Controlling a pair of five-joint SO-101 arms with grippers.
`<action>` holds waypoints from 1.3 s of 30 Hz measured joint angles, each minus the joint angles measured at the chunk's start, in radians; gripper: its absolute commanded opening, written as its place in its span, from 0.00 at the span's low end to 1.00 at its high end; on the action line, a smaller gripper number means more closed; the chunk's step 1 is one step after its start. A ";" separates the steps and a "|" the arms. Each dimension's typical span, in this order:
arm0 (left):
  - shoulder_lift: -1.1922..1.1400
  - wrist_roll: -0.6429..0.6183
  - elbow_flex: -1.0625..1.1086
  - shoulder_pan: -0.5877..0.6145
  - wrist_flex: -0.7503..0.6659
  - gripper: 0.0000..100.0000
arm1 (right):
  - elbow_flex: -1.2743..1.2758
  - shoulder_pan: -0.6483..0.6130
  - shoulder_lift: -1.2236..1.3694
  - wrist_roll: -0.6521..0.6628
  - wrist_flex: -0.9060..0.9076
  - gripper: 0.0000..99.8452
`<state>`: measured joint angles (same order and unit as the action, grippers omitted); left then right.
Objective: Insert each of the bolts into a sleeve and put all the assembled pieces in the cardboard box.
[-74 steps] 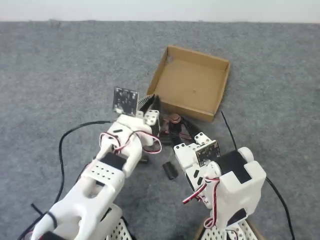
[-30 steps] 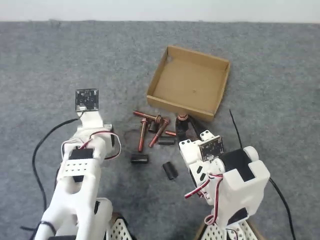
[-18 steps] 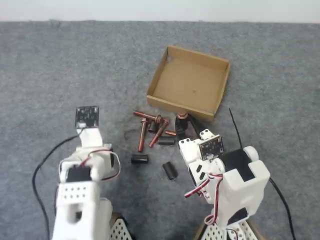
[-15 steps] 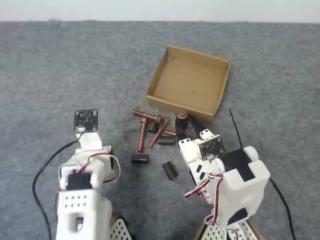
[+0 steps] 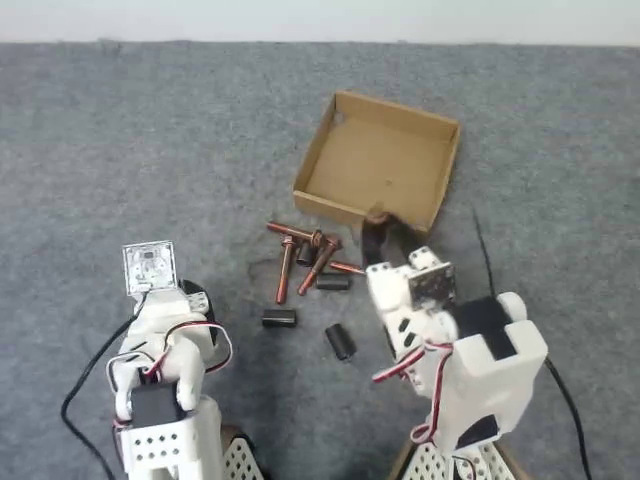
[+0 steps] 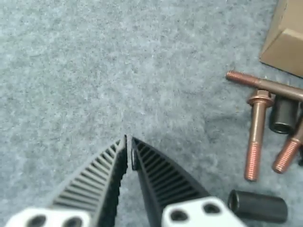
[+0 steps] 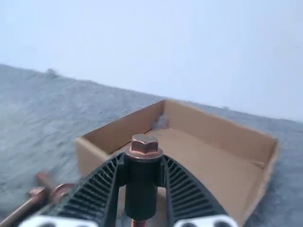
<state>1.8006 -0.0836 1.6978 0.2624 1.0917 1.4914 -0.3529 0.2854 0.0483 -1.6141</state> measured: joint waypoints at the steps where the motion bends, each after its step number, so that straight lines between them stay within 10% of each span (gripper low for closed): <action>1: 0.000 -0.002 0.000 0.000 0.000 0.01 | -0.014 0.020 0.000 0.000 0.000 0.01; 16: 0.000 0.000 0.000 0.000 0.000 0.01 | -0.328 0.160 0.000 0.000 0.129 0.01; 39: 0.000 0.000 0.000 0.000 -0.025 0.01 | -1.022 0.210 -0.221 0.000 1.606 0.01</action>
<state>1.8006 -0.0836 1.6978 0.2624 1.0671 0.4695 -0.1427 0.0644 0.0483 -0.0077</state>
